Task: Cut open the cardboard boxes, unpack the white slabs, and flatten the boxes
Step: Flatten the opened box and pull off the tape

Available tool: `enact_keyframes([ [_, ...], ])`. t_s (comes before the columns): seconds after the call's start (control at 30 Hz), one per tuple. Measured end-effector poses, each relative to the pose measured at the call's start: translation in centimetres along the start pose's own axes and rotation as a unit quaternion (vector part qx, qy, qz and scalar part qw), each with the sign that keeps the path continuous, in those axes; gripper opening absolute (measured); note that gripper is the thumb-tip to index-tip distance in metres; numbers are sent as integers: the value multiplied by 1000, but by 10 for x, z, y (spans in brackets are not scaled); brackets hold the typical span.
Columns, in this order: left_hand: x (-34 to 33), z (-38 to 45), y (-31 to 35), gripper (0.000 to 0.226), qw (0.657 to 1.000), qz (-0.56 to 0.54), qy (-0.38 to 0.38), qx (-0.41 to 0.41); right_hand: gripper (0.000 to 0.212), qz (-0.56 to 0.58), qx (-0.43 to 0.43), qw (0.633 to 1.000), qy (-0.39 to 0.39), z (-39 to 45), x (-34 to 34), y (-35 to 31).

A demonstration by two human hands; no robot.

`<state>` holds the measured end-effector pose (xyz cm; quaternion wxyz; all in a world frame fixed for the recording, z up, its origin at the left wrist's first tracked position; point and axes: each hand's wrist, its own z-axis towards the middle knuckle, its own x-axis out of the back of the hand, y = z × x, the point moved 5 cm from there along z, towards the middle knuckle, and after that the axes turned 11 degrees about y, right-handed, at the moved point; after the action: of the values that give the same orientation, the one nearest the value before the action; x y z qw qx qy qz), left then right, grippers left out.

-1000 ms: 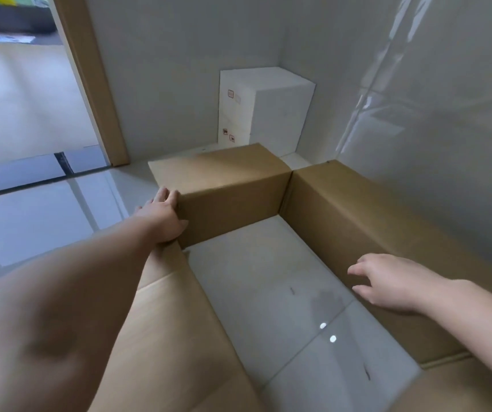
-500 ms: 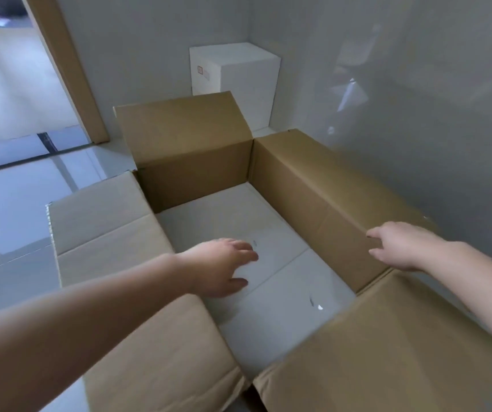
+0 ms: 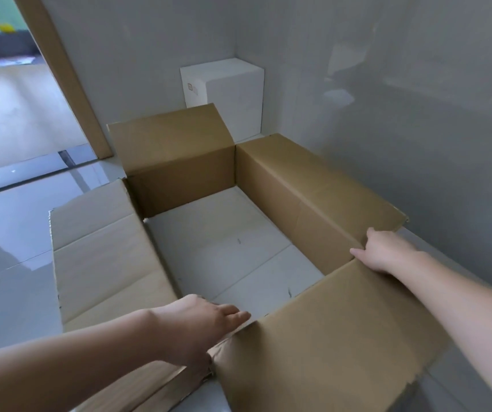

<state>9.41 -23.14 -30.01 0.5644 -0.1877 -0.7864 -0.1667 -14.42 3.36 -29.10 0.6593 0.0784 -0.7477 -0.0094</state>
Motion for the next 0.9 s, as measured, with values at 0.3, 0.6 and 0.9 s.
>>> enact_keyframes([
  [0.3,-6,4,-10,66,998,-34,40,23,74,420,-228,878,44,14,-19,27],
  [0.6,-5,14,-23,71,994,-60,80,34,17,616,-322,717,-50,24,-26,46],
  [0.9,2,6,-22,67,993,-58,107,-6,59,674,-279,676,-103,38,6,54],
])
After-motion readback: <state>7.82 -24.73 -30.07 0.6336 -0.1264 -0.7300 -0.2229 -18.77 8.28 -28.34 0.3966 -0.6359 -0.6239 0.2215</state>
